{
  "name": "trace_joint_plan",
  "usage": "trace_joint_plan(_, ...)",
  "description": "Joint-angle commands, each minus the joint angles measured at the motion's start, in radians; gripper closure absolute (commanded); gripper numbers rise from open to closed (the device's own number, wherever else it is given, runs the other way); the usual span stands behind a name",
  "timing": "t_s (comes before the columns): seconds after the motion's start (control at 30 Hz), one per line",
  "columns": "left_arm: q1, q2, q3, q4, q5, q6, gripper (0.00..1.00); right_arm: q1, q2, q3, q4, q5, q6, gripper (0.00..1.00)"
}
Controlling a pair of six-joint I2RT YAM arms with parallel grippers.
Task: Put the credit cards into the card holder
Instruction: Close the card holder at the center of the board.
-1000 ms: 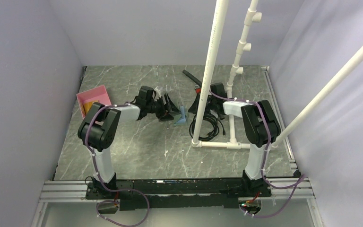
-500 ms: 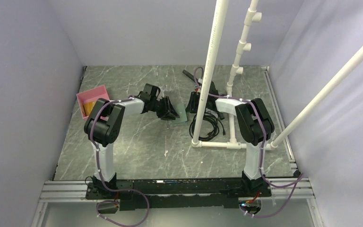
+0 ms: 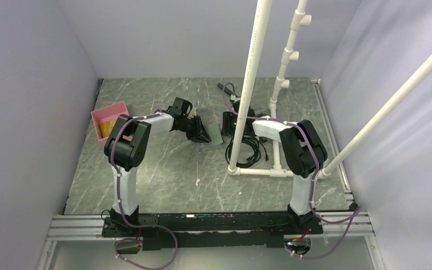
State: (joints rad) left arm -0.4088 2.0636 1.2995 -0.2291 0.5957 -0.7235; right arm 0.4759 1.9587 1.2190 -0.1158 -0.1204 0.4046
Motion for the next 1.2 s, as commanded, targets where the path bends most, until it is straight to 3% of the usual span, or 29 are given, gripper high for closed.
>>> trace_joint_plan(0.0, 0.005, 0.067, -0.056, -0.103, -0.172, 0.021, 0.75, -0.012, -0.049, -0.069, -0.114, 0.106, -0.076, 0.47)
trace_joint_plan(0.17, 0.016, 0.046, -0.081, -0.098, -0.181, 0.035, 0.75, -0.014, -0.084, -0.081, -0.102, 0.074, -0.104, 0.49)
trace_joint_plan(0.4, 0.016, 0.059, -0.075, -0.063, -0.094, 0.038, 0.76, -0.023, -0.079, -0.109, 0.106, -0.222, -0.258, 0.46)
trace_joint_plan(0.57, 0.015, 0.061, -0.051, -0.105, -0.103, 0.054, 0.77, -0.007, -0.093, -0.163, 0.202, -0.211, -0.422, 0.44)
trace_joint_plan(0.7, 0.013, 0.064, -0.035, -0.131, -0.111, 0.065, 0.8, 0.006, -0.076, -0.193, 0.256, -0.132, -0.43, 0.43)
trace_joint_plan(0.9, 0.007, 0.105, 0.0, -0.189, -0.147, 0.076, 0.92, 0.047, -0.033, -0.203, 0.378, 0.086, -0.247, 0.44)
trace_joint_plan(1.03, 0.003, 0.12, 0.011, -0.217, -0.18, 0.08, 0.97, 0.041, -0.059, -0.262, 0.409, 0.318, 0.094, 0.53)
trace_joint_plan(1.17, 0.002, 0.126, 0.021, -0.225, -0.189, 0.085, 0.98, 0.0, -0.071, -0.325, 0.468, 0.247, 0.427, 0.64)
